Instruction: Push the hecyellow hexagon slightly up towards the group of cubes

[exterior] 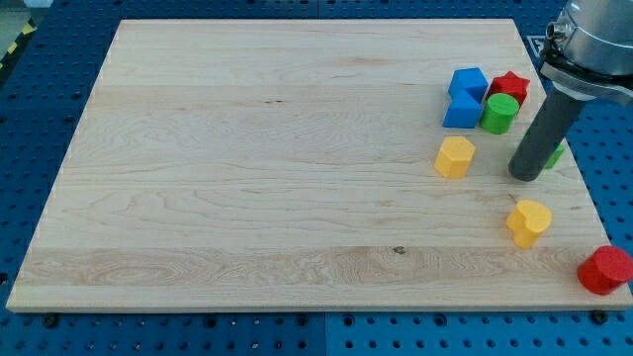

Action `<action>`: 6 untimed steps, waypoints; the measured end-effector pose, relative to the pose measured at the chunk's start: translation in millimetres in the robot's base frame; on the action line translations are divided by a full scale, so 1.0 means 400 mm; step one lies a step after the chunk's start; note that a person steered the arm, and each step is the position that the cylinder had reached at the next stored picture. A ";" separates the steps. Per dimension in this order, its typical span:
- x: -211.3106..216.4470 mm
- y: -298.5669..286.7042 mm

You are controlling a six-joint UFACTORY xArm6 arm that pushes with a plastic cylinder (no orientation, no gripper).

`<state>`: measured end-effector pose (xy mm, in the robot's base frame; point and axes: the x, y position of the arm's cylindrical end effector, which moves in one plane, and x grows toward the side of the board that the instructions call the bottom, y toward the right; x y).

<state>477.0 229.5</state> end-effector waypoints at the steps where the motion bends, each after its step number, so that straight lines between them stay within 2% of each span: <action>1: 0.026 -0.052; 2: 0.100 -0.166; 3: 0.104 -0.280; 5: -0.028 -0.205; 6: -0.039 -0.193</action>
